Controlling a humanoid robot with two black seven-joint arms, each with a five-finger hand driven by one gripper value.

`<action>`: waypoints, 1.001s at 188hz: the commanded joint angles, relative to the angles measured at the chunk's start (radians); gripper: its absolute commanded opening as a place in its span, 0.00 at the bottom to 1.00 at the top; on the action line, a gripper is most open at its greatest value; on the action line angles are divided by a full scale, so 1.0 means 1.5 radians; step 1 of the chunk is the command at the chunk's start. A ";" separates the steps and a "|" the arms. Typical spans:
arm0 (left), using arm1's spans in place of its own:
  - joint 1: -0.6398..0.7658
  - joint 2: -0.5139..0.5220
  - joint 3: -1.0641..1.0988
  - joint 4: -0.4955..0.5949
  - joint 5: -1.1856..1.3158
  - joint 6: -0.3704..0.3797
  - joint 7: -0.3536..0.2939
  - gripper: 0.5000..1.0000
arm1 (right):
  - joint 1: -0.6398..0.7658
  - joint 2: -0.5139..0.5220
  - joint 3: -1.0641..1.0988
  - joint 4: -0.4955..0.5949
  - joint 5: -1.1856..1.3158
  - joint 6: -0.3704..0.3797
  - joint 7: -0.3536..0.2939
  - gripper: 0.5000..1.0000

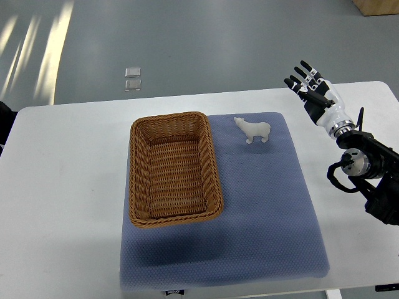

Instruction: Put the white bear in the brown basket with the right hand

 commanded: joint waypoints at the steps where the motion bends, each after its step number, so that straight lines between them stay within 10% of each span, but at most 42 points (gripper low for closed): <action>1: 0.000 0.000 0.000 0.001 -0.001 0.000 0.000 1.00 | -0.001 0.001 0.000 0.000 0.000 0.001 0.001 0.85; 188: -0.001 0.000 0.001 0.000 0.000 0.000 0.000 1.00 | 0.001 -0.010 -0.008 0.000 -0.071 0.002 0.000 0.85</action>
